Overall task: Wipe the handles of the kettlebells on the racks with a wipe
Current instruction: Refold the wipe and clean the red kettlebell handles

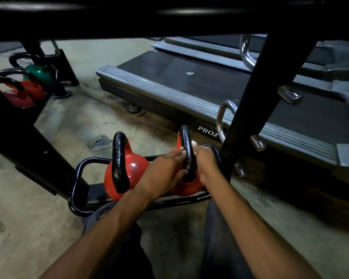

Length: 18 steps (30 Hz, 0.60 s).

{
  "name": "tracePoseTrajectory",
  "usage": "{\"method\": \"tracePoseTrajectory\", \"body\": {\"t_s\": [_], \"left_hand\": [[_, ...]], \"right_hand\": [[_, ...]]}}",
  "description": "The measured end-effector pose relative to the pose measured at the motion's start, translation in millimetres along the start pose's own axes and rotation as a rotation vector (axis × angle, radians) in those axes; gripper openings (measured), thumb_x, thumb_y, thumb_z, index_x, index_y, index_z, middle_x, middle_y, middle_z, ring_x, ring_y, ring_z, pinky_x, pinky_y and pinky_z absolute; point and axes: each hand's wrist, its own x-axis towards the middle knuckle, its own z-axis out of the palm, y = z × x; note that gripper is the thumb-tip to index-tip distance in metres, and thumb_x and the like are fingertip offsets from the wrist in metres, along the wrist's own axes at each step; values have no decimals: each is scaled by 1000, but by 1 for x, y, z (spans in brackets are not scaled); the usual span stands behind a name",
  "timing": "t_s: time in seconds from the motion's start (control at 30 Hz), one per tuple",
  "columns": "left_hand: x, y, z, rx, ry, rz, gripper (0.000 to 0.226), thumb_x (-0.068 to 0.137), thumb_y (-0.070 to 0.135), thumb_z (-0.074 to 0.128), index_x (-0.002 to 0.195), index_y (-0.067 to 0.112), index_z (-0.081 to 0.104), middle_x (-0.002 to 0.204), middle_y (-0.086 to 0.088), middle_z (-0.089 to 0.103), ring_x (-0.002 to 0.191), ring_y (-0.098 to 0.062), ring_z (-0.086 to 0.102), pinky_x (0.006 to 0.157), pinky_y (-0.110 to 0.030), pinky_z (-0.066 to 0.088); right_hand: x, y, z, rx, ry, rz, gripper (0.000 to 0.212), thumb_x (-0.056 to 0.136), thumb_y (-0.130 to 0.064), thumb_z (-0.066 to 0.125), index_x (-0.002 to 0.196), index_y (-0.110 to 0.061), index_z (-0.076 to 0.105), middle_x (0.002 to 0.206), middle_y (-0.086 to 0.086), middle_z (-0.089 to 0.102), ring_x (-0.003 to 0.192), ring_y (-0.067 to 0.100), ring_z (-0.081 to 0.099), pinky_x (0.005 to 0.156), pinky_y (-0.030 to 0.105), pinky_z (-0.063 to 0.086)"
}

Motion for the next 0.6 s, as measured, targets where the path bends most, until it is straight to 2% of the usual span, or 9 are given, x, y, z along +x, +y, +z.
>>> {"method": "tracePoseTrajectory", "body": {"t_s": [0.07,0.1,0.17,0.2,0.27,0.37,0.43,0.5,0.6], "left_hand": [[2,0,-2,71,-12,4,63,94,31,65,152,21,41,160,5,36,143,-15,40,117,-31,35],[3,1,-2,88,-15,1,63,95,32,64,152,21,41,160,5,36,142,-16,41,116,-35,38],[4,1,-1,95,-19,-11,62,95,33,63,152,21,41,160,5,36,141,-18,43,112,-39,42],[4,1,1,93,-25,-19,62,95,33,62,152,21,41,160,5,36,140,-19,45,110,-40,44],[3,-2,4,97,-39,-26,64,94,32,61,153,21,39,160,6,34,138,-21,47,107,-41,47],[4,-2,4,115,-50,-29,66,94,32,59,154,21,37,161,7,33,136,-21,49,104,-40,49],[4,0,2,124,-50,-32,66,96,35,59,155,21,35,161,8,32,139,-19,46,107,-38,46],[3,3,1,123,-50,-40,65,97,36,59,156,23,33,162,8,31,140,-18,44,109,-36,45],[2,5,0,105,-56,-62,65,97,35,59,156,24,33,162,8,30,139,-20,45,110,-36,44]], "right_hand": [[16,-20,11,184,-23,202,29,103,-12,46,78,-7,62,65,11,59,59,24,57,60,32,47],[19,-25,15,215,-16,223,28,103,-9,44,80,-6,60,66,12,58,58,24,56,59,32,46],[24,-25,19,209,5,151,26,102,-6,44,81,-4,61,69,11,58,59,23,55,57,32,45],[25,-22,19,124,20,50,25,101,-9,48,82,-3,63,71,10,59,62,21,55,57,31,44],[27,-15,20,-217,18,-206,25,97,-19,51,83,-3,65,73,7,59,67,19,54,60,29,40],[48,-25,31,-767,-24,-489,21,92,-17,46,75,-14,58,83,7,64,81,25,58,63,29,36],[71,-40,41,-1095,-77,-517,26,91,-19,44,82,-8,66,95,16,70,92,34,64,70,32,41],[85,-56,47,-1363,-181,-451,31,94,-23,44,87,-5,69,96,19,71,93,38,66,69,33,44],[85,-74,47,-1669,-407,-506,29,96,-26,44,72,-15,57,89,13,66,89,35,65,70,36,46]]}}
